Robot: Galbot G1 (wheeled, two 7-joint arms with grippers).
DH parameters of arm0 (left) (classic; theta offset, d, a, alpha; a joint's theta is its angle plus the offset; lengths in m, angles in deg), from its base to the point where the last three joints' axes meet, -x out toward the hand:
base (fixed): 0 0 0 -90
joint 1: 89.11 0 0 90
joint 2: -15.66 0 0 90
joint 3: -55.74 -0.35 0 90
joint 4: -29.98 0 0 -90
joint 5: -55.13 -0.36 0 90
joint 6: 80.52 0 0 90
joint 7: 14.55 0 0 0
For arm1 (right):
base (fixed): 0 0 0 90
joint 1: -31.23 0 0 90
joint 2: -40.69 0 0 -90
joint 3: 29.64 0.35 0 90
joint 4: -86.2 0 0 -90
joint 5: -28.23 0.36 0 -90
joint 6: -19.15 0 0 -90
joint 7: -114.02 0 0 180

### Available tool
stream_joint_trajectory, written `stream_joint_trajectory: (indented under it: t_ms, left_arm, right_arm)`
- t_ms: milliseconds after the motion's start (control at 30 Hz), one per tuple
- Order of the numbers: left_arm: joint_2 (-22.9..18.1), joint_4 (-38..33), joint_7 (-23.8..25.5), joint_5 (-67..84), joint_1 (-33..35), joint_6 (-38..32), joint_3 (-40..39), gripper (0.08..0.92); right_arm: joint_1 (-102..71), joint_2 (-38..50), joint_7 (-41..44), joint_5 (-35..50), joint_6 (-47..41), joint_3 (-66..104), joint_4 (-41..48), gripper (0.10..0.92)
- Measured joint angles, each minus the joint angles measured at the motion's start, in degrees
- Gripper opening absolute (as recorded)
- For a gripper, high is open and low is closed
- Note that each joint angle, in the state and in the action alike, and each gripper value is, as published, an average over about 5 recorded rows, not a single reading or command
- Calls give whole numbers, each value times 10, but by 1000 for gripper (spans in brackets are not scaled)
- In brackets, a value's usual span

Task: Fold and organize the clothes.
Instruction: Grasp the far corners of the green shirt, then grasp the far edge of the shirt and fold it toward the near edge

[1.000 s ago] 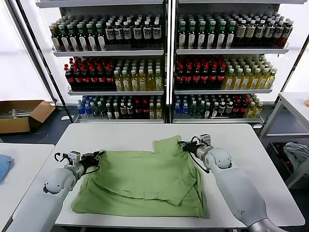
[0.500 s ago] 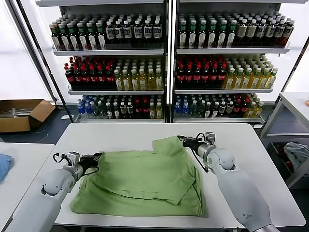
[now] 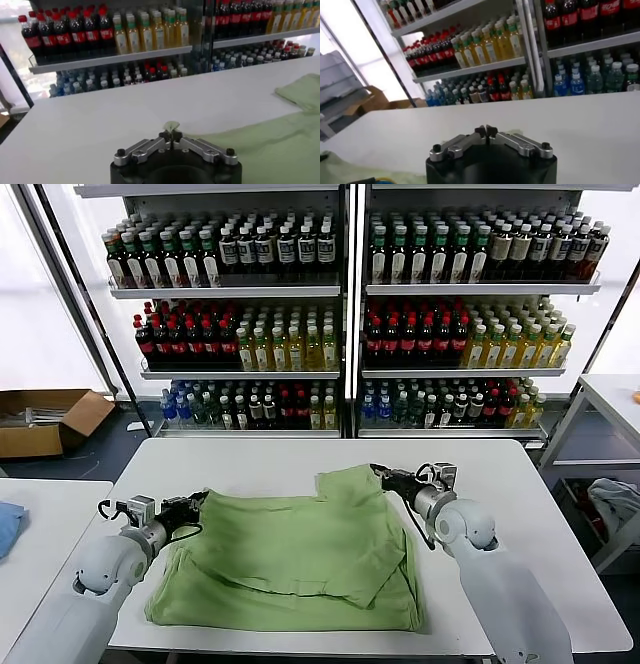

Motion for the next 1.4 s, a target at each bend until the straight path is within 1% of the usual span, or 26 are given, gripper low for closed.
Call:
stream_joint_trajectory:
  t_ms: [267, 300, 333, 400, 767, 867, 1067, 1400]
  left_arm:
    - [3, -13, -1, 6, 5, -2, 7, 84]
    - [3, -13, -1, 6, 5, -2, 9, 84]
    - [4, -14, -1, 6, 6, -3, 10, 84]
    - [4, -15, 0, 7, 8, -3, 11, 84]
    - [5, -26, 3, 11, 13, -5, 17, 84]
    - [5, -26, 3, 11, 13, -6, 18, 84]
    - [7, -26, 3, 14, 14, -6, 21, 84]
    - [11, -25, -1, 14, 21, -10, 26, 84]
  right_arm:
    - [16, -15, -18, -55, -9, -28, 36, 518]
    - [18, -17, -20, -58, -10, -31, 40, 533]
    - [20, -19, -22, -60, -11, -34, 45, 530]
    - [24, -23, -25, -63, -12, -40, 52, 500]
    - [47, -43, -35, -53, -15, -55, 92, 180]
    - [49, -42, -35, -46, -15, -56, 95, 119]
    - [44, -37, -29, -24, -13, -49, 89, 107]
    - [18, -19, -21, 18, -9, -24, 30, 107]
